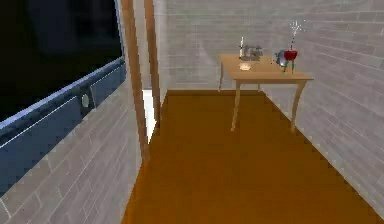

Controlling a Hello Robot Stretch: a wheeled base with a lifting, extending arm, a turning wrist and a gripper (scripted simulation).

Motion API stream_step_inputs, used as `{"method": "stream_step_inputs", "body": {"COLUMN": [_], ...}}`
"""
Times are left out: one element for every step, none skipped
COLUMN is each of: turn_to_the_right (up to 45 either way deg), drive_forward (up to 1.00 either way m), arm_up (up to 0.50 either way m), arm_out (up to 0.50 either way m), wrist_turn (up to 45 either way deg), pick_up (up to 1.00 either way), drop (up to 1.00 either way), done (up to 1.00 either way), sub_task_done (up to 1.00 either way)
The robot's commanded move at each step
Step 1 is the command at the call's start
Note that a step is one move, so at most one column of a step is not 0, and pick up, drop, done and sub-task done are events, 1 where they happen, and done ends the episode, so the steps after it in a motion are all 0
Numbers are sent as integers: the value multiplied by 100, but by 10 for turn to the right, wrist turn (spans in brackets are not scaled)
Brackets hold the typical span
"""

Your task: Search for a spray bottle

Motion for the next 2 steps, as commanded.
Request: {"method": "stream_step_inputs", "body": {"turn_to_the_right": [0,0], "drive_forward": [100,95], "arm_up": [0,0], "arm_out": [0,0], "wrist_turn": [0,0], "pick_up": [0,0], "drop": [0,0], "done": [0,0], "sub_task_done": [0,0]}}
